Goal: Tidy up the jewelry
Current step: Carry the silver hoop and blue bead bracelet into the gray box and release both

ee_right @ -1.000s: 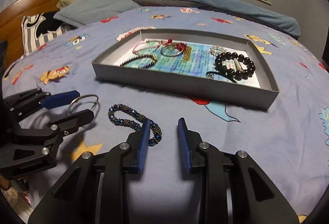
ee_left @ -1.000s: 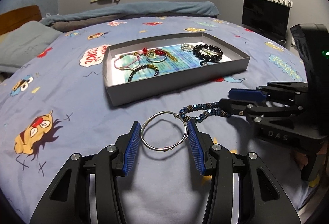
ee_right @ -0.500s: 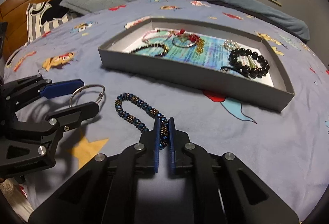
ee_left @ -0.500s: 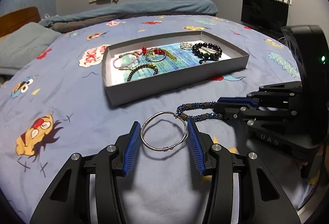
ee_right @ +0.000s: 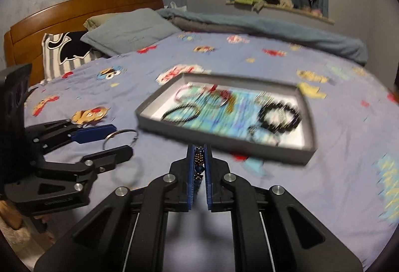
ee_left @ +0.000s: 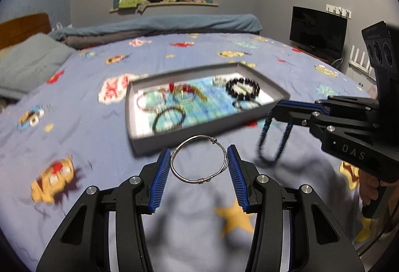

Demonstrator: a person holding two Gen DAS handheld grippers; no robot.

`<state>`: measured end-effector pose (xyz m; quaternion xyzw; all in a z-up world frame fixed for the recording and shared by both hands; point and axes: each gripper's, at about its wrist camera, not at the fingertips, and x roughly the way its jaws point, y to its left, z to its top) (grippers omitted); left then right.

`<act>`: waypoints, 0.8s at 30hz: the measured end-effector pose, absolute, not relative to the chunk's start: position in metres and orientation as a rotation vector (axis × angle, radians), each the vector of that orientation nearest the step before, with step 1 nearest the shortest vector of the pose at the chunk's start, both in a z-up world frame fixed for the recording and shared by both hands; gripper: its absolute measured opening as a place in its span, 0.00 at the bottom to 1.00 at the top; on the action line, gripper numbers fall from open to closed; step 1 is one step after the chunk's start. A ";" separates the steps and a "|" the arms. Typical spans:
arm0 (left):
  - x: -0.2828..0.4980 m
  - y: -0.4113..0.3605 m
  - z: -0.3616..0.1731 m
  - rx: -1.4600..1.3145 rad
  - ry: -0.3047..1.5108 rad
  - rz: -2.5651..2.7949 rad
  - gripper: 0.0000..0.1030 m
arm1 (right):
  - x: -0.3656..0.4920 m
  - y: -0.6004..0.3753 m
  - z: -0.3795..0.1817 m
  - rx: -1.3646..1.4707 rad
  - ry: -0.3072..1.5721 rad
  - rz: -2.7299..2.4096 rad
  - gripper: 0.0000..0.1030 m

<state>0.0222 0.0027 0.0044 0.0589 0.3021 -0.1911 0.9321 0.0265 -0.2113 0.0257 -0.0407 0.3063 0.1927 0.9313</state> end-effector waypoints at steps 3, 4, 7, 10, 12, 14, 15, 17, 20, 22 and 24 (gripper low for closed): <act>0.037 -0.003 0.017 0.137 0.598 -0.392 0.47 | 0.035 -0.222 0.039 -0.064 0.606 0.377 0.07; 0.044 -0.005 0.020 0.144 0.596 -0.392 0.47 | 0.040 -0.226 0.045 -0.062 0.591 0.366 0.07; 0.066 -0.013 0.024 0.163 0.595 -0.387 0.47 | 0.060 -0.236 0.059 -0.049 0.559 0.336 0.07; 0.089 -0.020 0.020 0.154 0.617 -0.394 0.47 | 0.081 -0.244 0.067 -0.015 0.542 0.323 0.07; 0.104 -0.026 0.012 0.142 0.643 -0.400 0.47 | 0.097 -0.247 0.065 -0.002 0.532 0.322 0.07; 0.117 -0.032 0.003 0.135 0.673 -0.404 0.47 | 0.111 -0.248 0.057 0.009 0.545 0.325 0.07; 0.124 -0.035 -0.002 0.134 0.692 -0.406 0.47 | 0.119 -0.247 0.051 0.018 0.556 0.330 0.07; 0.135 -0.041 -0.009 0.138 0.719 -0.404 0.47 | 0.132 -0.244 0.040 0.028 0.584 0.338 0.07; 0.151 -0.051 -0.018 0.164 0.763 -0.414 0.47 | 0.149 -0.237 0.026 0.031 0.605 0.344 0.07; 0.159 -0.056 -0.025 0.178 0.780 -0.421 0.47 | 0.158 -0.237 0.018 0.044 0.619 0.344 0.07; 0.167 -0.061 -0.033 0.182 0.804 -0.429 0.47 | 0.171 -0.238 0.005 0.055 0.657 0.334 0.07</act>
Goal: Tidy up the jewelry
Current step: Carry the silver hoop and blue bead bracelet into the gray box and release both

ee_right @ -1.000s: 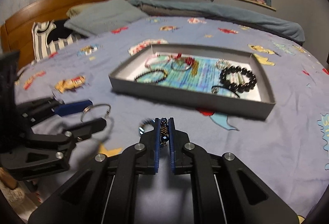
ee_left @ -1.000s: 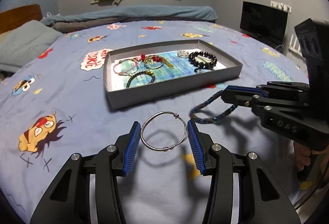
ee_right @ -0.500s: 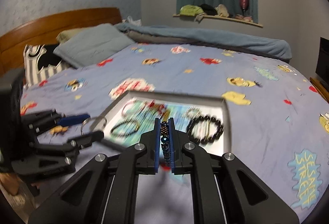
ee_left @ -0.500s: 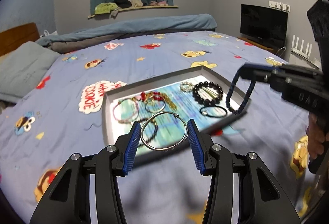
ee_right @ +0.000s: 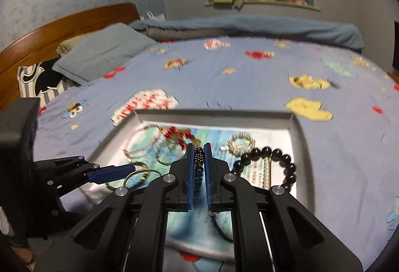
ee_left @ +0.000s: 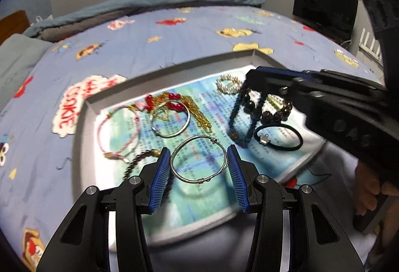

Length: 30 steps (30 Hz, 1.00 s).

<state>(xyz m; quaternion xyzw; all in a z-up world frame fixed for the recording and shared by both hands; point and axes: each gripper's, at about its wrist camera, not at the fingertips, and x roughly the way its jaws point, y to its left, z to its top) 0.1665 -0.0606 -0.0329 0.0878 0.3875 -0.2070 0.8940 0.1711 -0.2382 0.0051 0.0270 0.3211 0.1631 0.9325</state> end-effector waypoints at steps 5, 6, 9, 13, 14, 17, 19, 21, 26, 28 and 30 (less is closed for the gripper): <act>0.181 -0.060 -0.046 0.156 0.853 -0.442 0.47 | 0.189 -0.252 -0.016 0.132 0.739 0.307 0.07; 0.183 -0.059 -0.047 0.151 0.860 -0.442 0.47 | 0.191 -0.254 -0.019 0.144 0.750 0.305 0.07; 0.184 -0.059 -0.048 0.142 0.852 -0.458 0.47 | 0.193 -0.253 -0.024 0.148 0.768 0.308 0.07; 0.183 -0.060 -0.047 0.151 0.847 -0.447 0.51 | 0.196 -0.251 -0.028 0.142 0.784 0.321 0.07; 0.183 -0.060 -0.046 0.146 0.847 -0.444 0.53 | 0.196 -0.252 -0.028 0.148 0.786 0.321 0.07; 0.180 -0.057 -0.043 0.142 0.830 -0.435 0.61 | 0.195 -0.255 -0.026 0.162 0.787 0.316 0.10; 0.176 -0.056 -0.038 0.152 0.812 -0.423 0.63 | 0.193 -0.256 -0.023 0.165 0.779 0.312 0.14; 0.172 -0.056 -0.034 0.170 0.798 -0.406 0.66 | 0.189 -0.258 -0.019 0.164 0.769 0.293 0.25; 0.161 -0.052 -0.027 0.186 0.788 -0.378 0.72 | 0.180 -0.269 -0.008 0.176 0.746 0.256 0.36; 0.155 -0.049 -0.023 0.182 0.785 -0.369 0.73 | 0.173 -0.274 -0.004 0.185 0.749 0.238 0.39; 0.148 -0.046 -0.017 0.182 0.778 -0.356 0.73 | 0.166 -0.277 0.000 0.190 0.750 0.226 0.41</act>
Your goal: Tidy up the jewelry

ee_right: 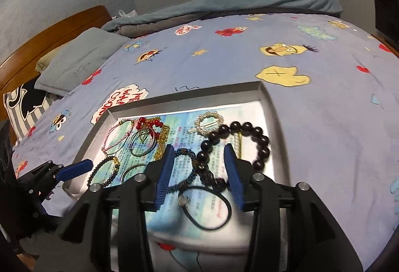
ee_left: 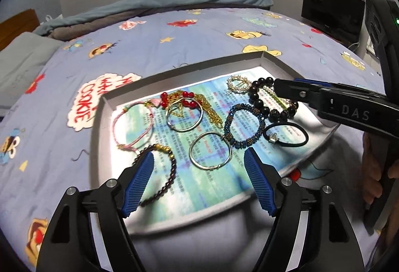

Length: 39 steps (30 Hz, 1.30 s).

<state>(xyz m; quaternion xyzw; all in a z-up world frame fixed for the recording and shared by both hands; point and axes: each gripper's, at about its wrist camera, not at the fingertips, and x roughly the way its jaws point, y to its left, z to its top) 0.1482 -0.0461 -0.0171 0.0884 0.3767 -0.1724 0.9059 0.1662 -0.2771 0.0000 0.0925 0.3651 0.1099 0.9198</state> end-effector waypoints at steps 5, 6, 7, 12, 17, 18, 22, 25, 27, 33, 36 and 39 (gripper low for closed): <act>0.129 -0.033 0.003 0.142 0.762 -0.329 0.75 | 0.139 -0.282 0.022 0.196 0.741 0.212 0.50; 0.124 -0.030 0.008 0.133 0.755 -0.323 0.76 | 0.130 -0.283 0.029 0.198 0.728 0.217 0.54; 0.120 -0.026 0.013 0.126 0.749 -0.318 0.77 | 0.121 -0.284 0.036 0.197 0.715 0.220 0.57; 0.094 -0.013 0.038 0.113 0.721 -0.300 0.78 | 0.082 -0.283 0.066 0.156 0.683 0.220 0.62; 0.061 -0.005 0.063 0.137 0.667 -0.272 0.85 | 0.050 -0.278 0.090 0.125 0.652 0.227 0.69; 0.056 -0.002 0.066 0.137 0.659 -0.269 0.86 | 0.045 -0.277 0.092 0.122 0.647 0.228 0.70; 0.032 0.010 0.074 0.108 0.640 -0.255 0.90 | 0.018 -0.272 0.101 0.113 0.624 0.241 0.79; 0.017 0.016 0.072 0.082 0.640 -0.245 0.92 | 0.002 -0.269 0.099 0.102 0.613 0.229 0.85; 0.010 0.021 0.068 0.056 0.639 -0.238 0.92 | -0.006 -0.268 0.097 0.102 0.601 0.229 0.92; 0.002 0.030 0.049 0.016 0.641 -0.227 0.93 | -0.018 -0.266 0.074 0.104 0.568 0.202 0.94; 0.004 0.027 0.041 0.045 0.638 -0.209 0.94 | -0.016 -0.264 0.060 0.079 0.562 0.182 0.95; 0.007 0.021 0.035 0.096 0.626 -0.178 0.94 | -0.016 -0.262 0.054 0.044 0.552 0.167 0.94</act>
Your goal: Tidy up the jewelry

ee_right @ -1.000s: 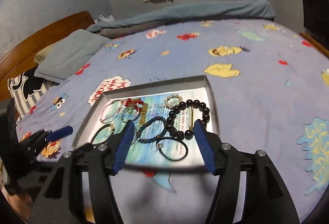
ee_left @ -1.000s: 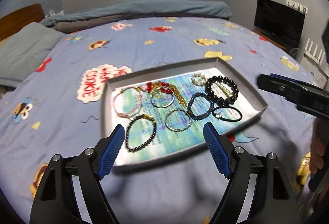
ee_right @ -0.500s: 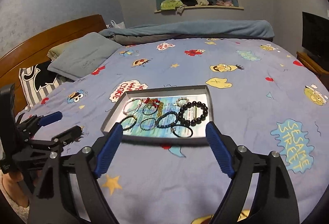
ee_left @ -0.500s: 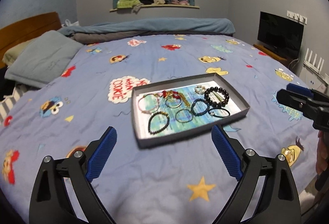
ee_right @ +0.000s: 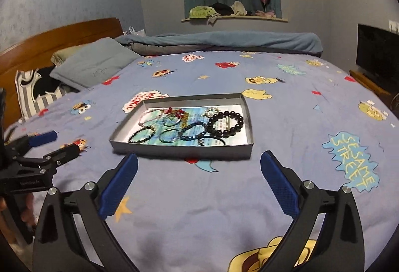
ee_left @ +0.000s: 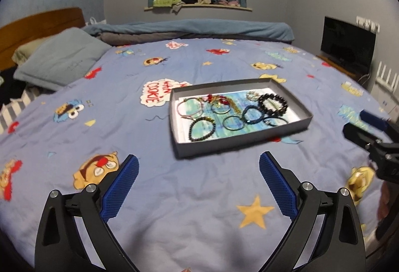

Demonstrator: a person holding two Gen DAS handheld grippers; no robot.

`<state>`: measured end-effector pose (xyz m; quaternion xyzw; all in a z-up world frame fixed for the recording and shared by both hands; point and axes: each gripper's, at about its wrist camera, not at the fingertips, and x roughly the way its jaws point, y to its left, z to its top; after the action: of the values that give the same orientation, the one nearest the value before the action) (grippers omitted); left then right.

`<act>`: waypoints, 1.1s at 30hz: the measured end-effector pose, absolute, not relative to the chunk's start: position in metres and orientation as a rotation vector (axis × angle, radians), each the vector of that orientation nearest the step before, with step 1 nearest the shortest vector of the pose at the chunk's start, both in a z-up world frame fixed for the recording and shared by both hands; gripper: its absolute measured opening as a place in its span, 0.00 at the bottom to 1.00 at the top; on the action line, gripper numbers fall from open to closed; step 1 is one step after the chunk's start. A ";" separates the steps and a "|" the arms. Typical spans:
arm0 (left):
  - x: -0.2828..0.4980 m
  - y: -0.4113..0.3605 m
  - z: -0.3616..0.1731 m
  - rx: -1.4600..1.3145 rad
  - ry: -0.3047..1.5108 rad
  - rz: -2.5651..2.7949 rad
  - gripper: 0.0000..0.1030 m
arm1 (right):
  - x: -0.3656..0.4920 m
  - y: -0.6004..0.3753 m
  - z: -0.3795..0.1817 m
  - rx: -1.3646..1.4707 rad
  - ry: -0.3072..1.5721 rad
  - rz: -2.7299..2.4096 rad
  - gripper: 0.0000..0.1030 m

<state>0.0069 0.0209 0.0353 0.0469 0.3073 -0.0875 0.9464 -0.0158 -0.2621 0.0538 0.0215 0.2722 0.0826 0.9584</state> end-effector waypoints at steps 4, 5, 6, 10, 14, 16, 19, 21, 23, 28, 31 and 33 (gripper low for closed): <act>0.011 0.014 0.030 0.134 0.602 -0.155 0.95 | -0.012 -0.266 0.049 0.041 0.528 0.149 0.95; 0.013 0.013 0.029 0.137 0.608 -0.157 0.95 | -0.010 -0.267 0.048 0.040 0.535 0.149 0.95; 0.014 0.012 0.028 0.137 0.612 -0.160 0.95 | -0.007 -0.267 0.046 0.038 0.547 0.148 0.95; 0.014 0.008 0.025 0.129 0.605 -0.172 0.95 | -0.003 -0.267 0.040 0.038 0.560 0.128 0.95; 0.011 0.003 0.023 0.152 0.599 -0.173 0.95 | -0.004 -0.267 0.037 0.036 0.563 0.118 0.95; 0.010 0.002 0.024 0.150 0.594 -0.172 0.95 | -0.004 -0.267 0.037 0.031 0.567 0.115 0.95; 0.010 0.004 0.026 0.129 0.598 -0.180 0.95 | -0.006 -0.266 0.036 0.027 0.567 0.112 0.95; 0.010 0.005 0.026 0.123 0.602 -0.179 0.95 | -0.007 -0.266 0.036 0.024 0.568 0.113 0.95; 0.010 0.005 0.026 0.121 0.605 -0.175 0.95 | -0.007 -0.265 0.035 0.016 0.570 0.112 0.95; 0.011 0.008 0.025 0.104 0.614 -0.176 0.95 | -0.007 -0.265 0.035 0.016 0.573 0.111 0.95; 0.012 0.007 0.023 0.103 0.621 -0.176 0.95 | -0.007 -0.265 0.034 0.017 0.572 0.110 0.95; 0.013 0.007 0.023 0.104 0.621 -0.176 0.95 | -0.007 -0.265 0.034 0.019 0.569 0.111 0.95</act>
<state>0.0126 0.0066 0.0226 0.0511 0.3052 -0.0866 0.9470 -0.0073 -0.2650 0.0342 0.0095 0.2807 0.0548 0.9582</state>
